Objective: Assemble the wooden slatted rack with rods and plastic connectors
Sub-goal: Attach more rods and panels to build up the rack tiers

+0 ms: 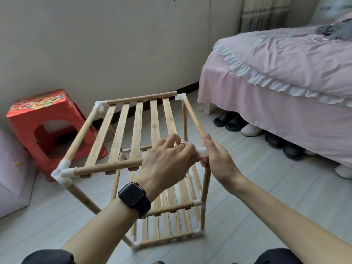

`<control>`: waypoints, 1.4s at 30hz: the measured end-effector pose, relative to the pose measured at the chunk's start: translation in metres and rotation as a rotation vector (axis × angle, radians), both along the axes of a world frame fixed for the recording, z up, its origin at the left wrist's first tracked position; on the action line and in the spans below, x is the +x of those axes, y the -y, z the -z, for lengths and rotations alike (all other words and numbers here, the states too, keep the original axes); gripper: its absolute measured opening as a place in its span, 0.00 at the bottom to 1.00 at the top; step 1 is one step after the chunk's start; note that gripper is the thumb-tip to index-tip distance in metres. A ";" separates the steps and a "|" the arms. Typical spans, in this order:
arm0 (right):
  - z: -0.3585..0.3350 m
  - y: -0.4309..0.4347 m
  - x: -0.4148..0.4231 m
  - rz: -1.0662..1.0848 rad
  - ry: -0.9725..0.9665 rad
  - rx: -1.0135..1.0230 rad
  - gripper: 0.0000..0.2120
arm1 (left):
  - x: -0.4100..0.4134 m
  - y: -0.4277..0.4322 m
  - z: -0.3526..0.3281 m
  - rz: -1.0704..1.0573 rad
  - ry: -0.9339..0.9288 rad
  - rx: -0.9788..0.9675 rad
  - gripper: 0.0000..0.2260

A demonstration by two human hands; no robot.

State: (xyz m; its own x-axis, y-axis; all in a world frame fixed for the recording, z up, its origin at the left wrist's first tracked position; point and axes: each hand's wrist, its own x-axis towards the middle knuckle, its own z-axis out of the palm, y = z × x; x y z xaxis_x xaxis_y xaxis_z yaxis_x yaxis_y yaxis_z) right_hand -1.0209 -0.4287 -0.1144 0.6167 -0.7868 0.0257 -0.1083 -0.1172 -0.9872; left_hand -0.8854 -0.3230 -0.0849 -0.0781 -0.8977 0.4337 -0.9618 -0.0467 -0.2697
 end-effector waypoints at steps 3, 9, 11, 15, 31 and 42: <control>-0.001 -0.002 0.005 -0.004 0.001 -0.018 0.25 | 0.000 0.002 0.000 -0.028 0.026 -0.016 0.16; -0.010 -0.003 0.005 -0.099 0.095 0.194 0.27 | 0.011 -0.008 0.002 -0.128 -0.041 -0.062 0.17; -0.015 0.001 0.004 -0.120 0.109 0.327 0.29 | 0.018 -0.014 -0.001 -0.240 -0.104 -0.082 0.21; -0.022 0.007 0.012 -0.127 0.086 0.450 0.32 | 0.010 -0.015 -0.001 -0.285 -0.055 -0.128 0.11; -0.025 -0.003 0.033 0.013 0.122 0.445 0.17 | -0.001 0.001 0.011 -0.277 -0.198 -0.185 0.09; -0.027 -0.020 0.042 0.028 0.194 0.454 0.17 | 0.020 -0.016 0.002 -0.225 -0.078 -0.145 0.07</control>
